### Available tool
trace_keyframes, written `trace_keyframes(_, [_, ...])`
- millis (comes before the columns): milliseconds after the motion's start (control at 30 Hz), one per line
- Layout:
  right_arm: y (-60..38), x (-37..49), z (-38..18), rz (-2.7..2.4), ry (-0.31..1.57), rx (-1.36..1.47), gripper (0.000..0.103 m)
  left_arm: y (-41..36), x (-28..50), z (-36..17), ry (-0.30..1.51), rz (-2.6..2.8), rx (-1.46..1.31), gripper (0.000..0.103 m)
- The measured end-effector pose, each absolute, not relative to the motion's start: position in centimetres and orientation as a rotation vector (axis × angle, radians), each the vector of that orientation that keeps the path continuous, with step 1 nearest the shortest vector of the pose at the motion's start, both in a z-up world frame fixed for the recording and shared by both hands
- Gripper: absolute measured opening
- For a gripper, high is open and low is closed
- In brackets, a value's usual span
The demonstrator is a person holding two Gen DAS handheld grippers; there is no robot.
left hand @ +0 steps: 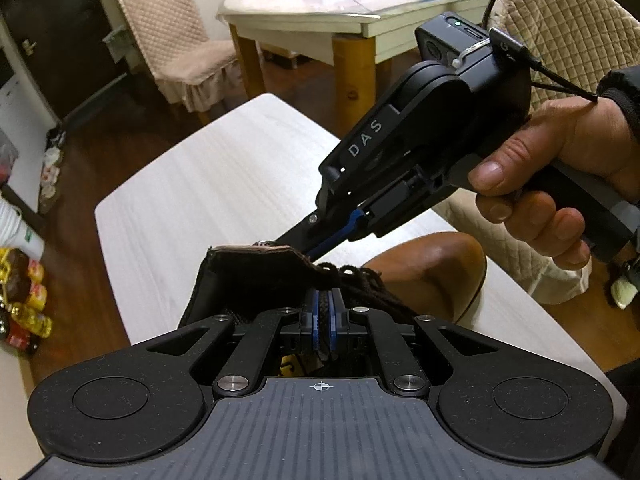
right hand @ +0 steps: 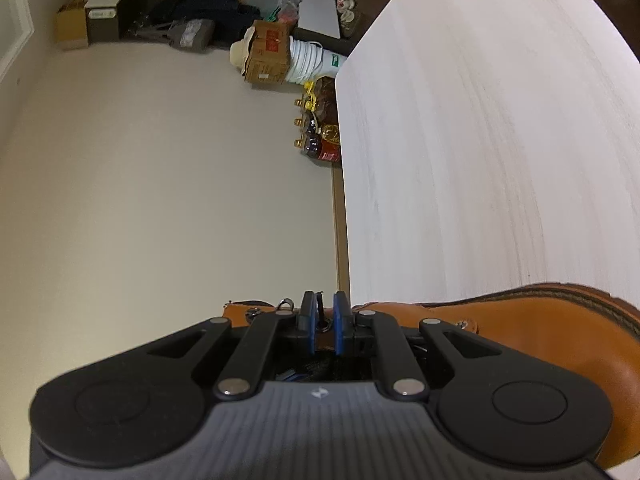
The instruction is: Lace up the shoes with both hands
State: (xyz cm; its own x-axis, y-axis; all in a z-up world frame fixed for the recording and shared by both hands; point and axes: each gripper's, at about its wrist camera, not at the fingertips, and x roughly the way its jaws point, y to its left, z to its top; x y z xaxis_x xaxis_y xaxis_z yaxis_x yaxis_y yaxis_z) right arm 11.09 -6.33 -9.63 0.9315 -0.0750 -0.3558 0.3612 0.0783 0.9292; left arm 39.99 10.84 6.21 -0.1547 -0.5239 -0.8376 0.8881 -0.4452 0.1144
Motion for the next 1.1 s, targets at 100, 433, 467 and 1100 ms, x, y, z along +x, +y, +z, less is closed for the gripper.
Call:
trace_keyframes(100, [-6.7,11.3,-8.8,-0.334,0.258,1.431,0.003,11.4,40.4,6.8,0.538,-1.773,1.011,0.014])
trace_keyframes(433, [-14.6,2.3,-1.3,-0.763,0.089,1.155,0.003,14.4,43.0,9.0,0.602,-1.654,0.840,0.034])
trace_keyframes(467, [-15.0,1.3,-0.1,-0.815,0.067,1.109,0.003,14.5,43.2,9.0,0.606,-1.637,0.835,0.035])
trace_keyframes(1100, [-10.5,2.0,0.0,-0.756,0.386,0.998,0.017,23.4,41.4,10.7,0.625,-1.199,0.511,0.037])
